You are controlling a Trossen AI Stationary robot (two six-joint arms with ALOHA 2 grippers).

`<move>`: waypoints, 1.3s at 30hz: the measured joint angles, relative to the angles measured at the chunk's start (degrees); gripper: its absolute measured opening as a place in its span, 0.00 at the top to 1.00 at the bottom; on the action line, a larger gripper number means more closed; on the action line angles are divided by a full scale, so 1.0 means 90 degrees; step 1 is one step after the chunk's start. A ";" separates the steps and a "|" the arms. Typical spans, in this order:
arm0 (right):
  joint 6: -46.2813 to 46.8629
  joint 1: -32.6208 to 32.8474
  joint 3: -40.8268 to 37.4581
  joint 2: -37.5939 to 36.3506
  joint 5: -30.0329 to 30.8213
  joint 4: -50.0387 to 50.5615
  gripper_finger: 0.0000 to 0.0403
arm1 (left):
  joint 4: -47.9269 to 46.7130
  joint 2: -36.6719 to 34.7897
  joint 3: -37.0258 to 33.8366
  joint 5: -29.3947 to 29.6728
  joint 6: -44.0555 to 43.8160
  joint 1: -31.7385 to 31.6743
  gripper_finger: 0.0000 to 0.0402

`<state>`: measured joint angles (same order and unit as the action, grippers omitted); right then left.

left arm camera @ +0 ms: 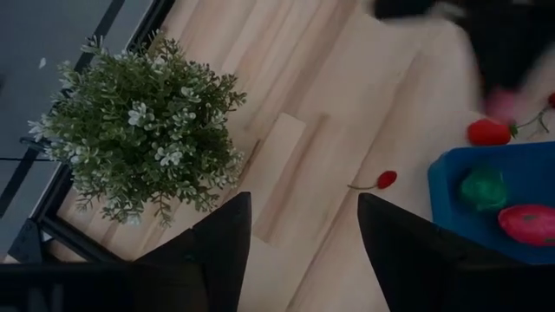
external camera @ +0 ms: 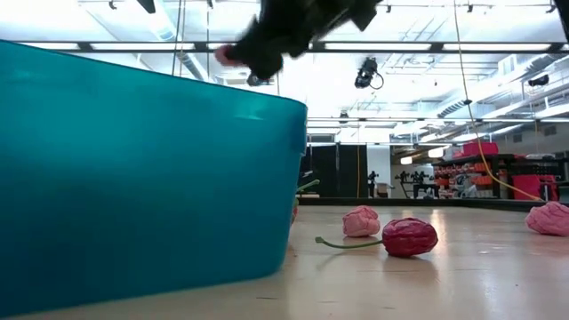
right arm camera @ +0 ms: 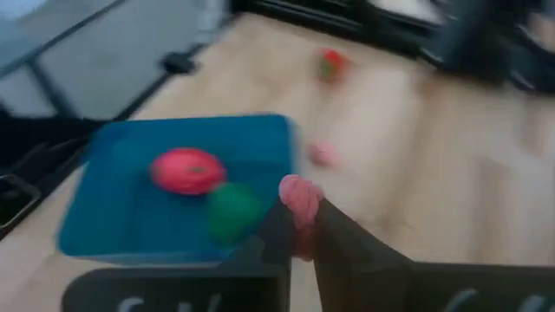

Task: Pick and placing Produce into tupperware
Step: Put the pink peach into the blue bin, then put the red strawberry into the blue bin

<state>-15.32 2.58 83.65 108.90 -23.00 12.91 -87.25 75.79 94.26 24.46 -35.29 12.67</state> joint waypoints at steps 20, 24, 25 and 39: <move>0.0430 0.1036 -0.0062 0.1386 0.1286 -0.0929 0.69 | 0.0309 0.0000 0.0000 0.0330 -0.0004 -0.0002 0.52; 0.0430 0.1034 -0.0052 0.1413 0.1412 -0.0933 0.56 | 0.0298 0.0000 0.0000 0.0326 -0.0007 0.0000 0.52; 0.0430 0.1035 -0.0052 0.1398 0.1504 -0.0927 0.53 | 0.0301 0.0000 0.0000 0.0326 -0.0007 0.0000 0.52; 0.2276 0.1111 -0.0016 0.0453 0.1752 -0.0886 0.43 | 0.0442 0.0000 0.0002 -0.0022 0.0130 -0.0201 0.55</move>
<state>5.17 12.58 83.50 112.99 -7.23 4.94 -83.27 75.79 94.28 24.26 -34.12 10.86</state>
